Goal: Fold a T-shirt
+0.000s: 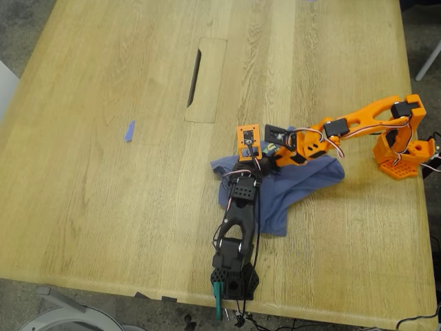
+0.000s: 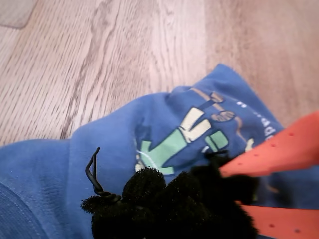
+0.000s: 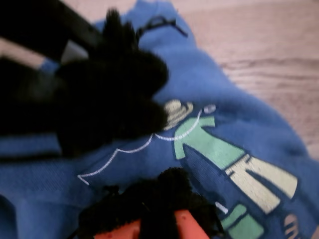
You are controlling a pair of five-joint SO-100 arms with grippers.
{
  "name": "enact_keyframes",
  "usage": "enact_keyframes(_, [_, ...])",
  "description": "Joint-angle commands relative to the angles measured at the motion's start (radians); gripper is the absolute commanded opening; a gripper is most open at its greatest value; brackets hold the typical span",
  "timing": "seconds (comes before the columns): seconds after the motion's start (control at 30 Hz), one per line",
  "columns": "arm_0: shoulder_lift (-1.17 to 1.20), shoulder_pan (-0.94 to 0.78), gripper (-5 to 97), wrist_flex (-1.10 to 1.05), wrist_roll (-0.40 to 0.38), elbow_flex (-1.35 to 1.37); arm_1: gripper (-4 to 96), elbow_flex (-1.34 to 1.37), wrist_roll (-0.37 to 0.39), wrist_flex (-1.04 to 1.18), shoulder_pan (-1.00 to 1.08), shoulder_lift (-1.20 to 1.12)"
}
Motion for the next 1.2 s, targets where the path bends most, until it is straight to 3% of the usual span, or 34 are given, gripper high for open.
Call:
enact_keyframes(0.0, [-0.008,-0.034,0,-0.044,-0.012,-0.028,0.1,0.091,0.012,-0.048,-0.011,0.089])
enact_keyframes(0.37, [-0.048,-0.195,1,0.005,-0.015,-0.014,0.1,0.46,0.038,-0.052,-0.014,0.367])
enact_keyframes(0.77, [-0.071,-0.35,2,0.103,-0.017,-0.017,0.1,0.824,0.054,0.152,0.031,0.83])
enact_keyframes(1.0, [-0.017,-0.394,2,0.189,-0.017,-0.124,0.0,0.804,0.04,0.287,0.095,0.965])
enact_keyframes(1.17, [0.067,-0.299,2,0.336,-0.017,-0.264,0.0,0.607,0.018,0.341,0.129,0.897])
